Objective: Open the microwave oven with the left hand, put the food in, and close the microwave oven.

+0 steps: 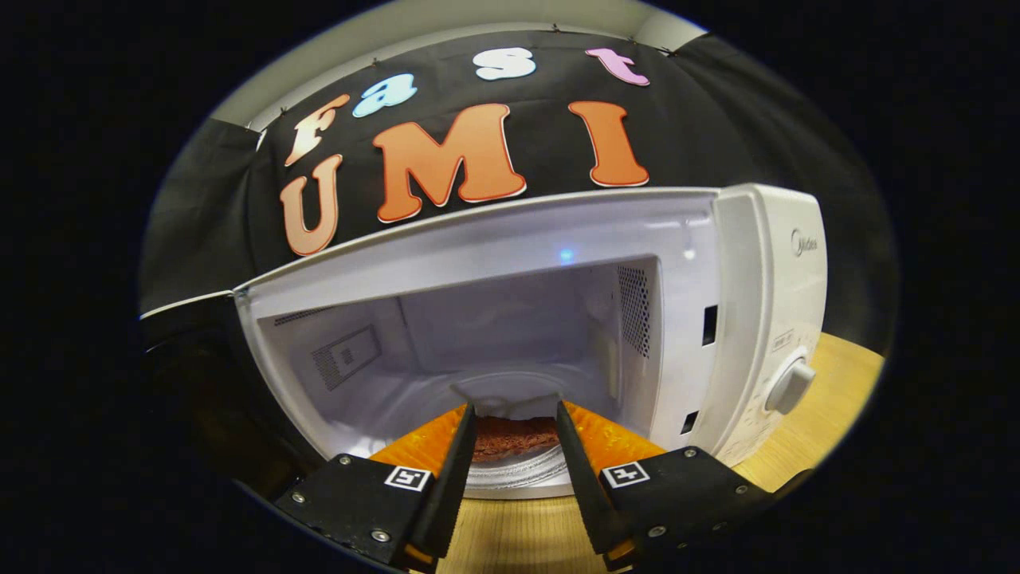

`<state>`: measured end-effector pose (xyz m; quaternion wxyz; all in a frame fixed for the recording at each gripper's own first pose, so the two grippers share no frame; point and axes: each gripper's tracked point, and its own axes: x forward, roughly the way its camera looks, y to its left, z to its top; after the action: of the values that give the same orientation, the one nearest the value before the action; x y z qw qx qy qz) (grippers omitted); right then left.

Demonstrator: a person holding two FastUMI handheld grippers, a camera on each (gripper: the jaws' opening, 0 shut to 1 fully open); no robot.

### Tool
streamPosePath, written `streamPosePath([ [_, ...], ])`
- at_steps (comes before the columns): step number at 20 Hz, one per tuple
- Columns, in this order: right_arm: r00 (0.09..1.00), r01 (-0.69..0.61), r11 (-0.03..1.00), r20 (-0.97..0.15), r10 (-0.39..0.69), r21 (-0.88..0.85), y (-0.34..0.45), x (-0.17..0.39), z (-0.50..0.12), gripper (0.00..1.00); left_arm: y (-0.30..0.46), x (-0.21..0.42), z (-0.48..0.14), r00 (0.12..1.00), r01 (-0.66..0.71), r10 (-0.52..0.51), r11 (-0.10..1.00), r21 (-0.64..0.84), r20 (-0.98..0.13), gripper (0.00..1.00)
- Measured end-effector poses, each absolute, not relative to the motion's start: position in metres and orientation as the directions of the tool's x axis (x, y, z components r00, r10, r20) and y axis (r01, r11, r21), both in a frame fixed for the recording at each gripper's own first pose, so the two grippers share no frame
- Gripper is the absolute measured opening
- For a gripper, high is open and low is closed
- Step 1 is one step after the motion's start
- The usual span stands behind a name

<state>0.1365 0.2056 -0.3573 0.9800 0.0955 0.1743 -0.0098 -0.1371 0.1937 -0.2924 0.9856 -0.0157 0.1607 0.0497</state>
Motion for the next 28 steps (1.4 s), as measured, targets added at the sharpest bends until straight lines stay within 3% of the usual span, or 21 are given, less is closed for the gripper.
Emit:
streamPosePath([
  [1, 0.947, 0.022, 0.983, -0.319, 0.037, 0.181, 0.206, 0.13, -0.345, 0.65, 0.188, -0.138, -0.292, 0.943, -0.09, 0.082, 0.996, -0.01, -0.321, 0.85],
  [5, 0.962, -0.082, 0.985, -0.247, 0.118, 0.15, 0.198, 0.1, -0.301, 0.75, 0.162, -0.135, -0.284, 0.952, -0.033, 0.027, 0.999, -0.015, -0.306, 0.89],
  [6, 0.965, -0.094, 0.986, -0.23, 0.125, 0.141, 0.192, 0.094, -0.29, 0.76, 0.16, -0.134, -0.282, 0.952, -0.034, 0.03, 0.999, -0.009, -0.304, 0.85],
  [10, 0.969, -0.112, 0.985, -0.205, 0.137, 0.132, 0.155, 0.067, -0.261, 0.81, 0.138, -0.13, -0.276, 0.954, 0.004, -0.007, 1.0, -0.013, -0.3, 0.88],
  [13, 0.976, -0.076, 0.99, -0.195, 0.098, 0.12, 0.118, 0.049, -0.248, 0.86, 0.109, -0.129, -0.27, 0.957, 0.065, -0.068, 0.998, -0.023, -0.282, 0.85],
  [16, 0.974, -0.062, 0.99, -0.208, 0.087, 0.126, 0.092, 0.025, -0.243, 0.86, 0.077, -0.125, -0.273, 0.951, 0.124, -0.128, 0.992, -0.033, -0.283, 0.89],
  [17, 0.975, -0.058, 0.991, -0.207, 0.082, 0.12, 0.083, 0.019, -0.24, 0.86, 0.067, -0.123, -0.275, 0.947, 0.143, -0.148, 0.989, -0.037, -0.284, 0.85],
  [22, 0.976, -0.033, 0.995, -0.213, 0.052, 0.091, 0.045, -0.006, -0.236, 0.86, 0.002, -0.111, -0.276, 0.923, 0.257, -0.26, 0.965, -0.049, -0.284, 0.88],
  [28, 0.975, 0.018, 0.997, -0.224, 0.0, 0.076, 0.006, -0.026, -0.237, 0.86, -0.09, -0.097, -0.288, 0.864, 0.411, -0.411, 0.909, -0.067, -0.292, 0.84],
])
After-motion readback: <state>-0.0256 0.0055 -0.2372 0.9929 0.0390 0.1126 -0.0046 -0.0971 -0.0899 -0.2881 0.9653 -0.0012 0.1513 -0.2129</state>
